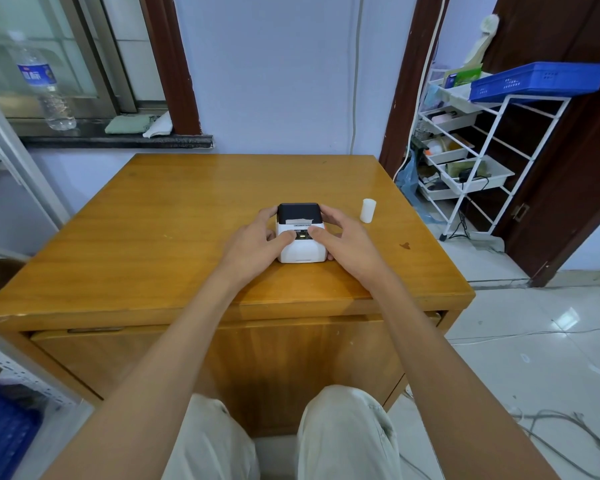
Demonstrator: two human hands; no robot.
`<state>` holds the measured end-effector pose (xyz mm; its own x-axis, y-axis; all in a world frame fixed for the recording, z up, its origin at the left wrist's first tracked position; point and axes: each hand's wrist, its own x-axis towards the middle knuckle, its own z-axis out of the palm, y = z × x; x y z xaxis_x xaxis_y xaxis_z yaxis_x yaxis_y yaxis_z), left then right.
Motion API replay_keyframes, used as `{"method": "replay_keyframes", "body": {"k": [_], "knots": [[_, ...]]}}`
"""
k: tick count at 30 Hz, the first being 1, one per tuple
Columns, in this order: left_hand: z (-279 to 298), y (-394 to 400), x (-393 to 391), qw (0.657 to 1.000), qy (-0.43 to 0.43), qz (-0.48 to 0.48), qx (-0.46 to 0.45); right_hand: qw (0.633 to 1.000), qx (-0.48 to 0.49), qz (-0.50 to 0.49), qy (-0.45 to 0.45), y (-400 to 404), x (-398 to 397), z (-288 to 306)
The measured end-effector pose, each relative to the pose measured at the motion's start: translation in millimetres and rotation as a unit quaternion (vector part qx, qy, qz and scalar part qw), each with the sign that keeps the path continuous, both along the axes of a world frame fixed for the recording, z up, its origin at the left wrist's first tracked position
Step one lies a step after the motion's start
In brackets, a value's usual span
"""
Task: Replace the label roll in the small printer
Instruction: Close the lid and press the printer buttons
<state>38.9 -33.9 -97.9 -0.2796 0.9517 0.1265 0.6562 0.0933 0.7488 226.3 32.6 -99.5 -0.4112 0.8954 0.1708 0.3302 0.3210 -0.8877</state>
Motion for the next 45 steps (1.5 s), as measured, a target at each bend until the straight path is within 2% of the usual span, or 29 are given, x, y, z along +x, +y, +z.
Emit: {"method": "replay_keyframes", "body": {"k": [45], "knots": [[-0.4, -0.7, 1.4, 1.0, 0.008, 0.001, 0.01, 1.0, -0.001, 0.003, 0.021, 9.2, -1.0, -9.4]]}}
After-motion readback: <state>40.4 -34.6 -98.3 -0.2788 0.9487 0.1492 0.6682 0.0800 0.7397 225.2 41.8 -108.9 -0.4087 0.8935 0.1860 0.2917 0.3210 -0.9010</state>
